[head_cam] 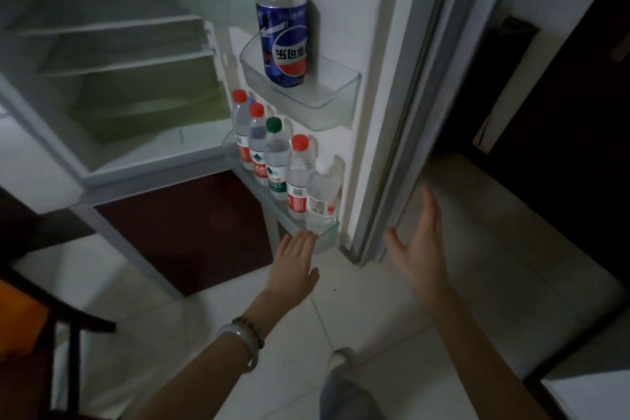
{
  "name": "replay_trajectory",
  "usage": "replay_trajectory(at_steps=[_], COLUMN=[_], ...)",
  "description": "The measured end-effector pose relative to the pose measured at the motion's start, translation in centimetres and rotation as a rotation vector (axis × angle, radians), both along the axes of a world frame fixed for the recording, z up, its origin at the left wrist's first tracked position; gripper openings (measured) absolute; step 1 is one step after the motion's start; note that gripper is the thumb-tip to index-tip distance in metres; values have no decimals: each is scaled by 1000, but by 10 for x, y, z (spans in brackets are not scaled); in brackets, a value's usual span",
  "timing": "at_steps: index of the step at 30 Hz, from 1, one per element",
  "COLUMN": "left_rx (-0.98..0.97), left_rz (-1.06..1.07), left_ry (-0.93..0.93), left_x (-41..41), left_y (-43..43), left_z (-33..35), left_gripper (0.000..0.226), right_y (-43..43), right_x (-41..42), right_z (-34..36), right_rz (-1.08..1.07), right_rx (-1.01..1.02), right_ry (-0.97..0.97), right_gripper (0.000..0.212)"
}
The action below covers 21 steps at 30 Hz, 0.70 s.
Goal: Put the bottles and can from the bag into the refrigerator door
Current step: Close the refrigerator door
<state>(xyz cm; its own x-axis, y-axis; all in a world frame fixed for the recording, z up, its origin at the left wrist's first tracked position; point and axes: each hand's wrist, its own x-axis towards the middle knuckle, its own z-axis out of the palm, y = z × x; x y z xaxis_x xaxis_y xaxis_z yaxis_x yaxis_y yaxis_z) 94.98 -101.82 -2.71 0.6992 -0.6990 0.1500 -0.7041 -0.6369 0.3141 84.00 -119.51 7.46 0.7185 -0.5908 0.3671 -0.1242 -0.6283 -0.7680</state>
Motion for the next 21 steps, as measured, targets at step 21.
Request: replay_trajectory(at_steps=[21], left_rx=[-442], left_rz=[553], left_ry=[-242], left_x=[-33], left_y=[199], left_z=[85], left_gripper=[61], right_y=[217], right_x=[91], right_z=[-11], right_rz=[903], right_rx=[-113], right_ry=[134], right_gripper=[81])
